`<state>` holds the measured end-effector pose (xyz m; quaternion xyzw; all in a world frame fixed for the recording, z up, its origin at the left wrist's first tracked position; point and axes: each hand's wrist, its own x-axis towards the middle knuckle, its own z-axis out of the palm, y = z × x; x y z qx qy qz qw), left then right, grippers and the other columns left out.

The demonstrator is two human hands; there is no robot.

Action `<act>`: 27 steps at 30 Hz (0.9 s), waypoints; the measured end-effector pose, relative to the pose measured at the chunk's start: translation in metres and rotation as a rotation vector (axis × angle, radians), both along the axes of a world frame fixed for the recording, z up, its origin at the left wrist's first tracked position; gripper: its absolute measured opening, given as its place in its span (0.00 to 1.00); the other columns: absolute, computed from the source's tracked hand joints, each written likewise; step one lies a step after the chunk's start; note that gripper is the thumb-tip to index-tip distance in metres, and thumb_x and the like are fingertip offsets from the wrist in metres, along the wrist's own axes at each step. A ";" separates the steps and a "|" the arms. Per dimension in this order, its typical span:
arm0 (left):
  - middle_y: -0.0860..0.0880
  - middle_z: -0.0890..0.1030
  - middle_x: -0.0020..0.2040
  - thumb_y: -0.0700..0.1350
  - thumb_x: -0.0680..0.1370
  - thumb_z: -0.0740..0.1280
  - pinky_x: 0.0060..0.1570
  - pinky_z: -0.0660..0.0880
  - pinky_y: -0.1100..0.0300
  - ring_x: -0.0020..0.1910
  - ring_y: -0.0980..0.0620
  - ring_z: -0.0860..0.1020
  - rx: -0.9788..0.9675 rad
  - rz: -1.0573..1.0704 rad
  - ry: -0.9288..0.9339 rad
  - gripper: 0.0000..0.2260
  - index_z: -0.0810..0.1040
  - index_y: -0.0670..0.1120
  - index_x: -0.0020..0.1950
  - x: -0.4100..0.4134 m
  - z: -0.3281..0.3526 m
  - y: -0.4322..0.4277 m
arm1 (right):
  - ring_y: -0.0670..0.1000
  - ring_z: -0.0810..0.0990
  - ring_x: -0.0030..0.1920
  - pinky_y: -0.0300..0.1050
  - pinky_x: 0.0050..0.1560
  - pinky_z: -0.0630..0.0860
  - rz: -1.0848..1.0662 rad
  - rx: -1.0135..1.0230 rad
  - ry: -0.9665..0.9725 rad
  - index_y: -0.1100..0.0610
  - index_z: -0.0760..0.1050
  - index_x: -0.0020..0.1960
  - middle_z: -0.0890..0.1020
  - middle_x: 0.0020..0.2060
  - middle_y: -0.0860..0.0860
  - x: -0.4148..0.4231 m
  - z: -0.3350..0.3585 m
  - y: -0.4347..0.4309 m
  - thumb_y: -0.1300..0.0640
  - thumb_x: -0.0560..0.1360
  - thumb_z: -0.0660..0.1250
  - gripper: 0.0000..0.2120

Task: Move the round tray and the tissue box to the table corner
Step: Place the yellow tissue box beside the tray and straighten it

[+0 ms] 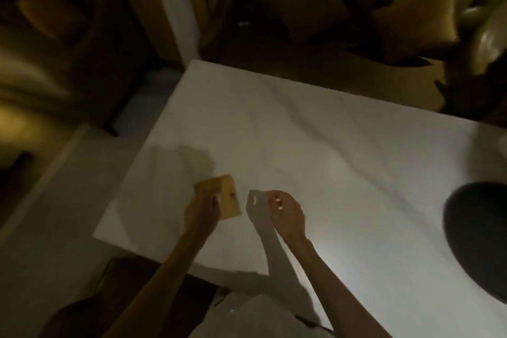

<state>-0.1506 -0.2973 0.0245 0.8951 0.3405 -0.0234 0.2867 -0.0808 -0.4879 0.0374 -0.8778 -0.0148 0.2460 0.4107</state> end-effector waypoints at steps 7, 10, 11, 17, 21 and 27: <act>0.42 0.72 0.70 0.45 0.81 0.57 0.70 0.65 0.50 0.68 0.43 0.70 -0.204 -0.005 0.092 0.17 0.69 0.44 0.70 -0.036 -0.045 0.086 | 0.49 0.75 0.49 0.49 0.56 0.74 0.025 0.033 0.098 0.54 0.76 0.60 0.74 0.48 0.46 -0.040 0.014 0.099 0.50 0.78 0.62 0.14; 0.43 0.71 0.70 0.45 0.81 0.58 0.68 0.67 0.46 0.67 0.42 0.71 -0.263 0.009 0.112 0.18 0.68 0.45 0.70 -0.036 -0.058 0.098 | 0.48 0.79 0.52 0.53 0.56 0.78 0.003 -0.015 0.069 0.45 0.74 0.58 0.80 0.53 0.46 -0.036 -0.022 0.110 0.40 0.77 0.57 0.15; 0.43 0.71 0.71 0.46 0.81 0.58 0.68 0.67 0.45 0.67 0.42 0.71 -0.286 0.011 0.120 0.18 0.67 0.45 0.71 -0.035 -0.059 0.101 | 0.48 0.81 0.50 0.52 0.52 0.80 0.015 -0.026 0.077 0.44 0.74 0.56 0.81 0.50 0.46 -0.034 -0.034 0.112 0.41 0.77 0.56 0.14; 0.41 0.75 0.65 0.47 0.80 0.62 0.60 0.70 0.51 0.63 0.42 0.74 -0.524 -0.017 0.177 0.22 0.64 0.42 0.72 -0.021 -0.067 0.106 | 0.46 0.81 0.48 0.49 0.52 0.79 0.085 0.009 0.082 0.45 0.72 0.59 0.81 0.50 0.45 -0.022 -0.050 0.122 0.42 0.79 0.60 0.13; 0.47 0.75 0.59 0.46 0.78 0.64 0.55 0.72 0.55 0.60 0.46 0.75 -0.636 -0.060 0.155 0.23 0.63 0.42 0.71 -0.008 -0.063 0.104 | 0.48 0.80 0.54 0.50 0.58 0.77 0.102 0.012 0.113 0.46 0.64 0.70 0.80 0.58 0.46 -0.019 -0.058 0.128 0.37 0.76 0.58 0.25; 0.40 0.67 0.70 0.42 0.78 0.65 0.52 0.77 0.48 0.65 0.38 0.71 -0.689 -0.074 0.277 0.34 0.47 0.41 0.76 0.006 -0.062 0.101 | 0.56 0.77 0.61 0.55 0.64 0.73 0.098 -0.038 0.170 0.52 0.57 0.77 0.77 0.64 0.53 -0.008 -0.059 0.135 0.41 0.78 0.61 0.32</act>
